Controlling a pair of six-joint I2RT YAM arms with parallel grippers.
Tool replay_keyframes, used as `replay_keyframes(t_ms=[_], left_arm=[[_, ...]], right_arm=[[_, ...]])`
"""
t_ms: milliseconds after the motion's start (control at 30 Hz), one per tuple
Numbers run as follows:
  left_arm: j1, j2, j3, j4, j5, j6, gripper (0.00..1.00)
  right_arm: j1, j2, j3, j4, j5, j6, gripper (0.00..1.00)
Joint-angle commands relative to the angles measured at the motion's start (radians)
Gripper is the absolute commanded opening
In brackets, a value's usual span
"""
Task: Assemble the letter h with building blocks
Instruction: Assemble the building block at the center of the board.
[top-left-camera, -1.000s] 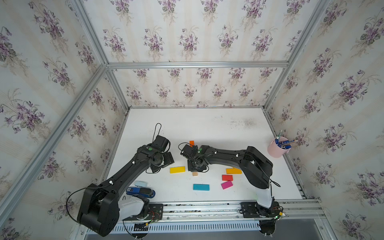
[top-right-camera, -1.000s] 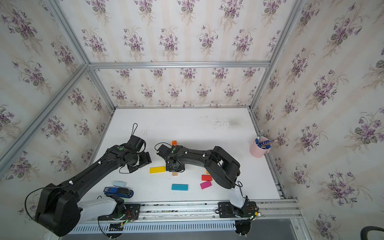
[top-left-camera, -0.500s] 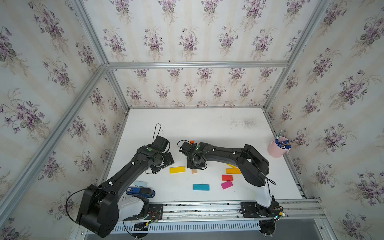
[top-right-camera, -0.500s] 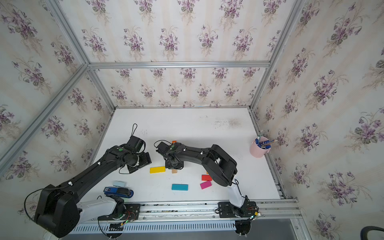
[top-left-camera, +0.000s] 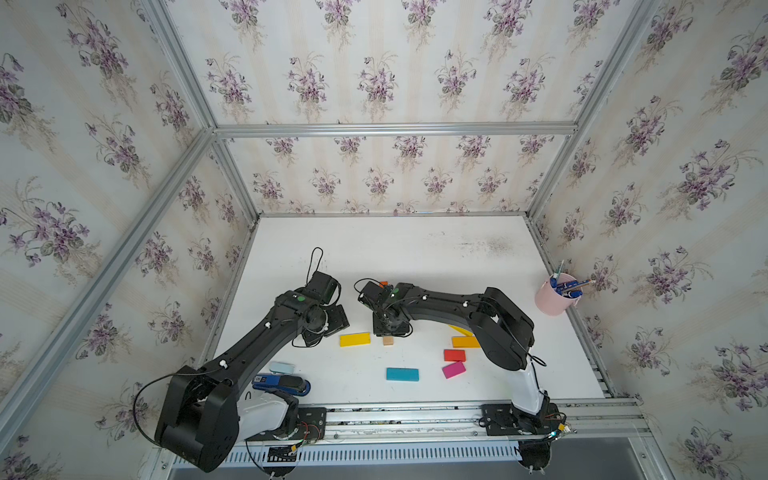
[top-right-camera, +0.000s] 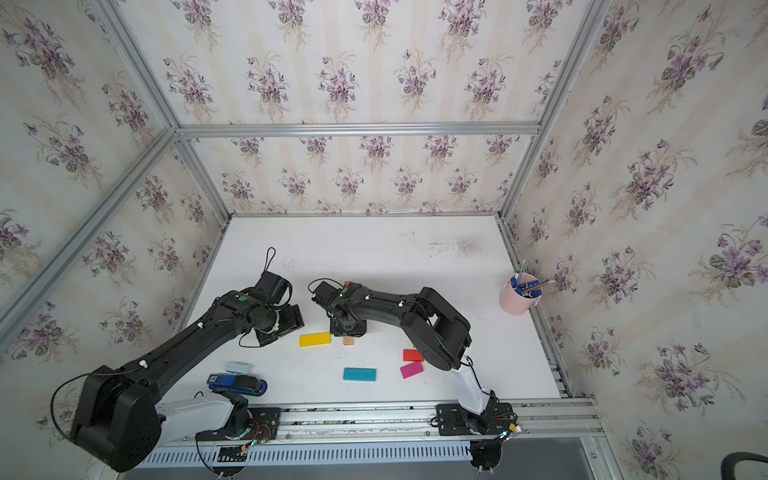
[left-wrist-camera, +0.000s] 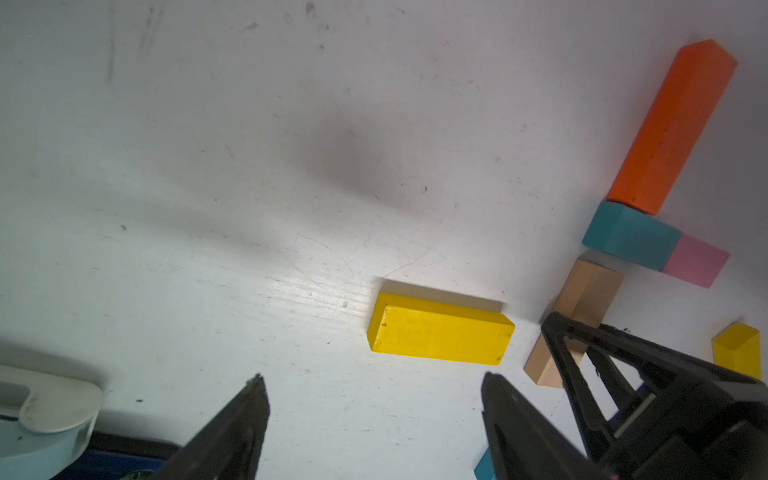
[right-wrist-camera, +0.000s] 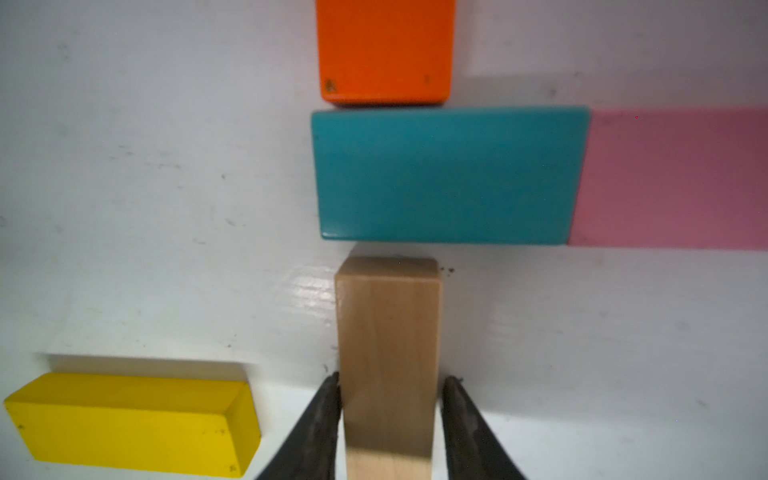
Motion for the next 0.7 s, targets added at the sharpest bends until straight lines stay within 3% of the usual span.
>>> replay_keyframes(t_ms=[0,267,667], left_arm=[[0.000,0.001,0.007,0.013,0.003,0.007,0.83],[0.001,0.000,0.002,0.020,0.011,0.005,0.83],[0.001,0.007,-0.003,0.026,0.014,0.009,0.83]], right_arm=[[0.001,0.006,0.007,-0.020,0.005,-0.001,0.38],[-0.009,0.013,0.012,-0.028,0.010,-0.001,0.30],[-0.009,0.033,0.034,-0.022,-0.011,-0.017,0.29]])
